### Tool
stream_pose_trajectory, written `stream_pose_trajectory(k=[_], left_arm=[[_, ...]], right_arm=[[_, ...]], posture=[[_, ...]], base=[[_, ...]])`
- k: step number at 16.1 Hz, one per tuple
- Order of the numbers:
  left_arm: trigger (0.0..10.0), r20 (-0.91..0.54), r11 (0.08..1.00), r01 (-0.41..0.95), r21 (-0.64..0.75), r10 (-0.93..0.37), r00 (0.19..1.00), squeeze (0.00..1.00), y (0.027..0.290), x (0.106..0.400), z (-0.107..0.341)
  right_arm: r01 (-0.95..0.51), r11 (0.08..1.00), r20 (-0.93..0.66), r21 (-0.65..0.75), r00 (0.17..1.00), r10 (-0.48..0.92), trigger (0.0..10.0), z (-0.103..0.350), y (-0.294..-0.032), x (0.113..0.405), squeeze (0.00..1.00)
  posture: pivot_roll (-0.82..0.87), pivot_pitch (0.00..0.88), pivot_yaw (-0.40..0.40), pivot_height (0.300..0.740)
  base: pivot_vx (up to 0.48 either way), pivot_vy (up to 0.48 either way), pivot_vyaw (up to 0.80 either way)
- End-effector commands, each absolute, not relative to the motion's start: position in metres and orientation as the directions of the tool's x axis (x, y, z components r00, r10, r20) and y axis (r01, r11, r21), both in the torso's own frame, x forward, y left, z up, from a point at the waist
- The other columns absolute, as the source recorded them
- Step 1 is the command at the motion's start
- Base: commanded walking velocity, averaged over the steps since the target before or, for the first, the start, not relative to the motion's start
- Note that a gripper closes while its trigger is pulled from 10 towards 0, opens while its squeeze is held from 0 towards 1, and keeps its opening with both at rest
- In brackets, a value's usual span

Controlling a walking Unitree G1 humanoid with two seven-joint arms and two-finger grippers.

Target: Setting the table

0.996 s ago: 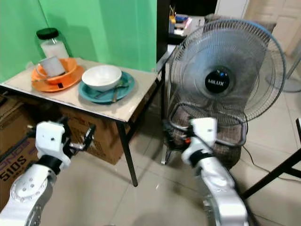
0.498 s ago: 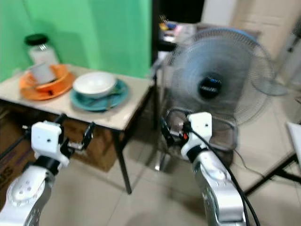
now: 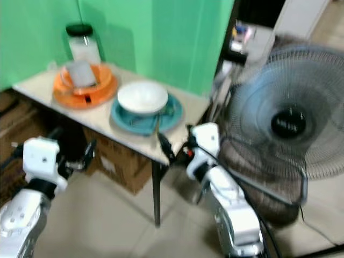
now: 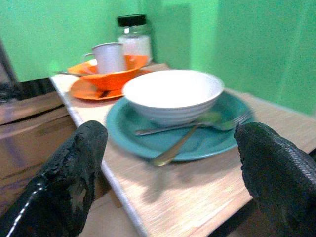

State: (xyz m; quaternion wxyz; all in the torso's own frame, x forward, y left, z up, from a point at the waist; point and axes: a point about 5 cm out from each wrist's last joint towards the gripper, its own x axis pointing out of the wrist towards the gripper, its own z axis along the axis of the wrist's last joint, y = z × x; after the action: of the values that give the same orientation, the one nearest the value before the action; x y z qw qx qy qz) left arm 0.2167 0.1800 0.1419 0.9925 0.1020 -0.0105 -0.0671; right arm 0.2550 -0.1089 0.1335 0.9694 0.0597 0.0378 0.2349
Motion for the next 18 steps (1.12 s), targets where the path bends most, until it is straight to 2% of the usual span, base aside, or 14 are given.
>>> stream_pose_trajectory(k=[1, 2, 5, 8, 10, 11, 14, 17, 18], left_arm=[[10.0, 0.020, 0.966, 0.160, 0.201, -0.168, 0.986, 0.00, 0.173, 0.220, 0.147], [10.0, 0.015, 0.965, 0.168, 0.202, -0.174, 0.985, 0.00, 0.173, 0.221, 0.146], [10.0, 0.007, 0.960, 0.198, 0.195, -0.203, 0.979, 0.00, 0.171, 0.224, 0.146], [10.0, -0.016, 0.951, 0.241, 0.193, -0.242, 0.970, 0.00, 0.166, 0.221, 0.144], [10.0, -0.021, 0.948, 0.249, 0.197, -0.249, 0.968, 0.00, 0.165, 0.220, 0.145], [10.0, -0.025, 0.946, 0.256, 0.196, -0.257, 0.966, 0.00, 0.164, 0.219, 0.144], [10.0, -0.039, 0.943, 0.270, 0.193, -0.267, 0.963, 0.00, 0.162, 0.216, 0.143], [10.0, -0.065, 0.927, 0.325, 0.188, -0.318, 0.946, 0.00, 0.156, 0.214, 0.140], [10.0, -0.087, 0.911, 0.367, 0.191, -0.356, 0.930, 0.00, 0.153, 0.211, 0.137]], right_arm=[[-0.391, 0.909, -0.075, 0.145, 0.912, 0.404, 10.0, 0.129, -0.123, 0.254, 0.09], [-0.382, 0.912, -0.076, 0.149, 0.915, 0.395, 10.0, 0.129, -0.123, 0.253, 0.00], [-0.350, 0.921, -0.090, 0.169, 0.925, 0.368, 10.0, 0.127, -0.127, 0.247, 0.00], [-0.385, 0.915, -0.096, 0.121, 0.913, 0.397, 10.0, 0.128, -0.125, 0.241, 0.00], [-0.389, 0.914, -0.121, 0.113, 0.908, 0.401, 10.0, 0.126, -0.125, 0.238, 0.00], [-0.379, 0.918, -0.115, 0.120, 0.913, 0.392, 10.0, 0.127, -0.125, 0.239, 0.00], [-0.351, 0.924, -0.096, 0.150, 0.925, 0.367, 10.0, 0.137, -0.129, 0.246, 0.00], [-0.282, 0.947, -0.185, 0.152, 0.933, 0.307, 10.0, 0.136, -0.133, 0.256, 0.00], [-0.256, 0.947, -0.174, 0.196, 0.941, 0.290, 10.0, 0.139, -0.136, 0.260, 1.00]], posture=[[0.09, 0.000, -0.005, 0.740], [0.08, 0.000, 0.008, 0.740], [0.06, 0.000, 0.036, 0.740], [0.05, 0.000, 0.052, 0.740], [0.06, 0.013, 0.055, 0.740], [0.05, 0.023, 0.056, 0.740], [0.05, 0.032, 0.052, 0.740], [0.05, 0.042, 0.044, 0.740], [0.06, 0.042, 0.039, 0.740]], base=[[0.349, 0.000, 0.00], [0.345, 0.000, 0.00], [0.349, 0.000, 0.00], [0.352, 0.000, 0.00], [0.349, 0.000, 0.80], [0.352, 0.000, 0.80], [0.322, 0.000, 0.00], [0.000, 0.000, 0.00], [0.000, 0.000, 0.00]])
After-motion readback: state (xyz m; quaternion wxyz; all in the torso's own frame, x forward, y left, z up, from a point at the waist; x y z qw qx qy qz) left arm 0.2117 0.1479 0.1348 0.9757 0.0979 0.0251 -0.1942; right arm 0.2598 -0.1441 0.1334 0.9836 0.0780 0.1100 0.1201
